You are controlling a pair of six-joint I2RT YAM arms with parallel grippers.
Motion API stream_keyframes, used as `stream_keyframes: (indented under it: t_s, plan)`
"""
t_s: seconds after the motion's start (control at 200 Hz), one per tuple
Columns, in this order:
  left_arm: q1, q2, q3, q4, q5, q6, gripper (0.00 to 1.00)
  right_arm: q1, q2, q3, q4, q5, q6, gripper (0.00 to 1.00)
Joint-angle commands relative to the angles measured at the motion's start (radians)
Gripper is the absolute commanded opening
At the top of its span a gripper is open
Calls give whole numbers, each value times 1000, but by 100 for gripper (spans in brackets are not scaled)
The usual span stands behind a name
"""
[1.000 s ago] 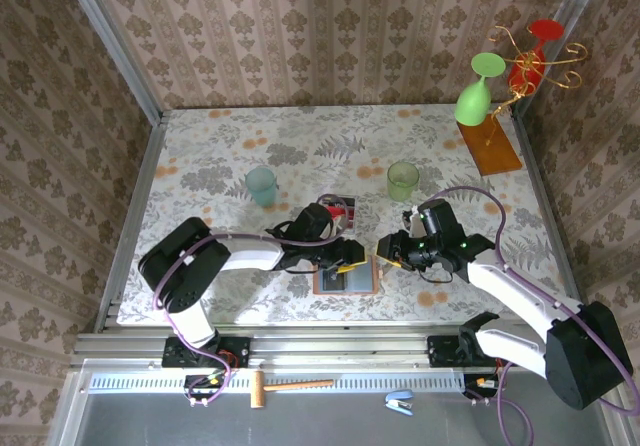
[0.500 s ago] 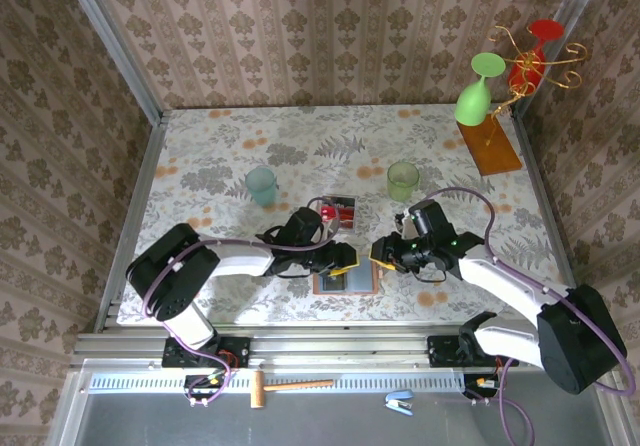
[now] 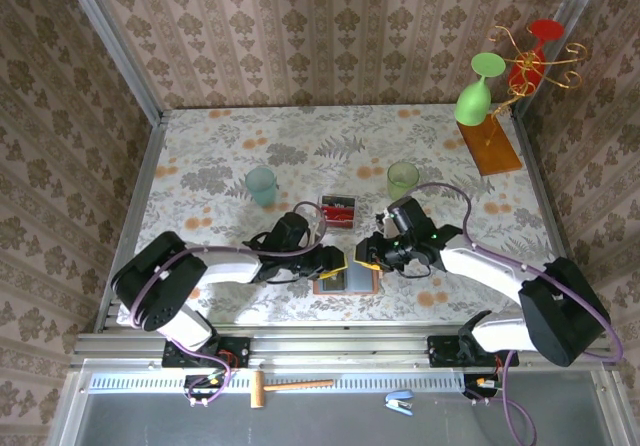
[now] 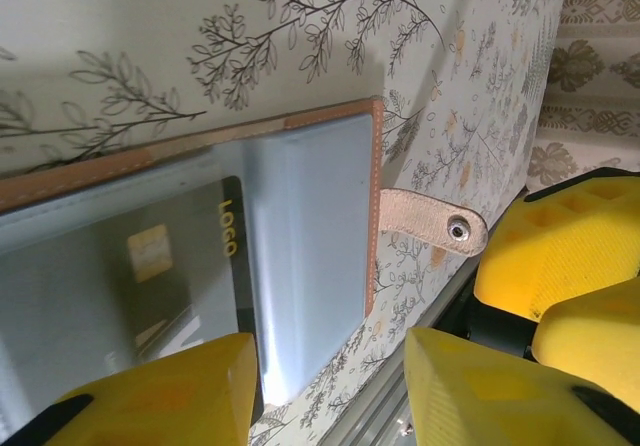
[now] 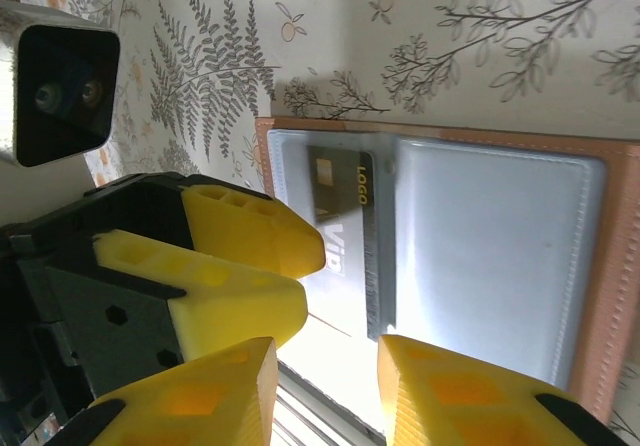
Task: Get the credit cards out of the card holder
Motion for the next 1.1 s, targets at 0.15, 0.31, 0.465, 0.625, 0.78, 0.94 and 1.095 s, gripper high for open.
stream_keyframes:
  t_s: [0.15, 0.31, 0.465, 0.625, 0.78, 0.94, 1.095]
  plan:
    - [27, -69, -61, 1, -16, 10, 39, 52, 100, 63, 31, 24, 21, 30]
    - [34, -93, -81, -30, -27, 25, 34, 66, 147, 78, 39, 24, 23, 28]
    - [41, -103, -97, -47, -35, 37, 31, 79, 194, 92, 47, 23, 24, 26]
    - [46, -100, -116, -46, -39, 41, 28, 94, 238, 112, 54, 17, 25, 24]
    - [50, -91, -131, -34, -38, 42, 26, 104, 269, 127, 57, 13, 24, 23]
    - [54, -88, -141, -26, -38, 40, 26, 108, 288, 132, 58, 14, 23, 22]
    - [56, -87, -146, -25, -39, 40, 26, 109, 299, 135, 57, 11, 21, 21]
